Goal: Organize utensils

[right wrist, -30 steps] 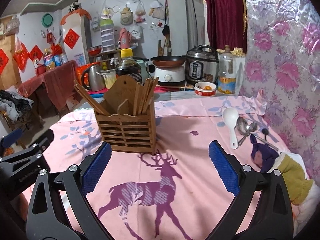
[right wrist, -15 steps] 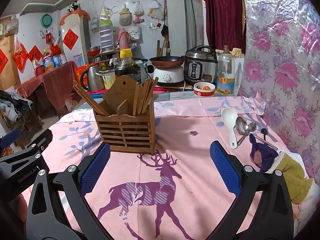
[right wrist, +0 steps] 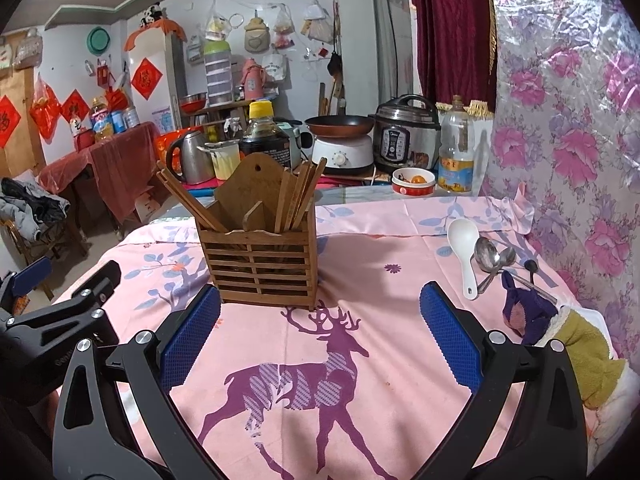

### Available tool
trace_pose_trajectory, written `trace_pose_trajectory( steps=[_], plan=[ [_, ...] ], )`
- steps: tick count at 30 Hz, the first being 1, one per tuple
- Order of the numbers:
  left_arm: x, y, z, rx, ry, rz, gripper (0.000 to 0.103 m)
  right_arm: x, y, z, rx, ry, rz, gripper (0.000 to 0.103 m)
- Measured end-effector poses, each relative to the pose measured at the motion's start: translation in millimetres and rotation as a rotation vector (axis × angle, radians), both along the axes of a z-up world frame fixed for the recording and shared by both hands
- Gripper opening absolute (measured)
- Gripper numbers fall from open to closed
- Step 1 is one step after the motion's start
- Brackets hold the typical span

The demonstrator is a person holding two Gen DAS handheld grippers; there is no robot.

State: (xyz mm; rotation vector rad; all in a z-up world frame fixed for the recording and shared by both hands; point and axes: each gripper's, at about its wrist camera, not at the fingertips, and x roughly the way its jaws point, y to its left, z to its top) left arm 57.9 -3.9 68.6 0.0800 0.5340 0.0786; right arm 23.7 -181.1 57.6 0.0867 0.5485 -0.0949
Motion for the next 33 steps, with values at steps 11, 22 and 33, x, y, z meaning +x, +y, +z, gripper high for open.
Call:
trace_pose_trajectory(
  steps=[11,22,33],
  plan=[
    [1.2,-0.1,-1.9,-0.007,-0.001,0.0,0.097,-2.6,3.7,1.4,-0.022,-0.014,-0.005,0.096],
    [0.2,0.7,-1.7,-0.009,-0.002,-0.002,0.097,-2.2,4.9,0.2,-0.031,-0.009,-0.006,0.096],
    [3.8,-8.4,-3.1,0.001,0.01,-0.024,0.097,-2.0,5.4,0.1,-0.033,-0.008,-0.006,0.096]
  ],
)
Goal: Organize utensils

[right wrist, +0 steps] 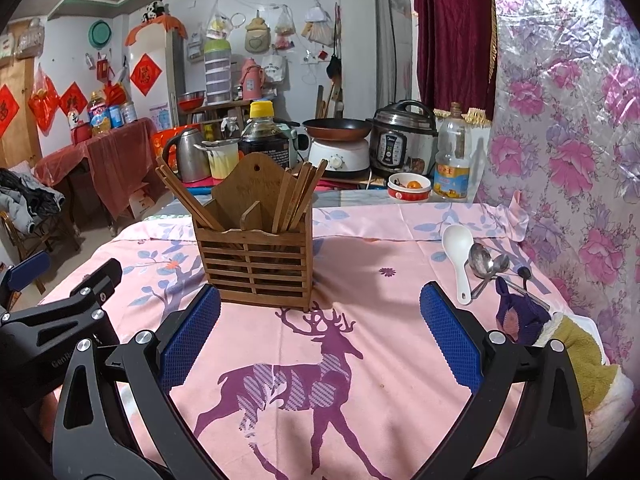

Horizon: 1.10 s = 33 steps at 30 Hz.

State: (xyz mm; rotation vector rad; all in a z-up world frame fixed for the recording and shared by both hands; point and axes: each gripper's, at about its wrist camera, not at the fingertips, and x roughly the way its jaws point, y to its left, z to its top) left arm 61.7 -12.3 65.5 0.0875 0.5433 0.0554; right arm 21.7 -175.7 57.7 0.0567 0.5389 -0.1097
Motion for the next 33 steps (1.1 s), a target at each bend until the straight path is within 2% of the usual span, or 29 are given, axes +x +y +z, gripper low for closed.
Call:
trace_pose_trajectory(
  steps=[33],
  plan=[
    [-0.9,2.9,-1.8,-0.004,-0.006,0.007,0.097,0.5,-1.1,0.0,0.001,0.0,-0.001,0.096]
  ],
)
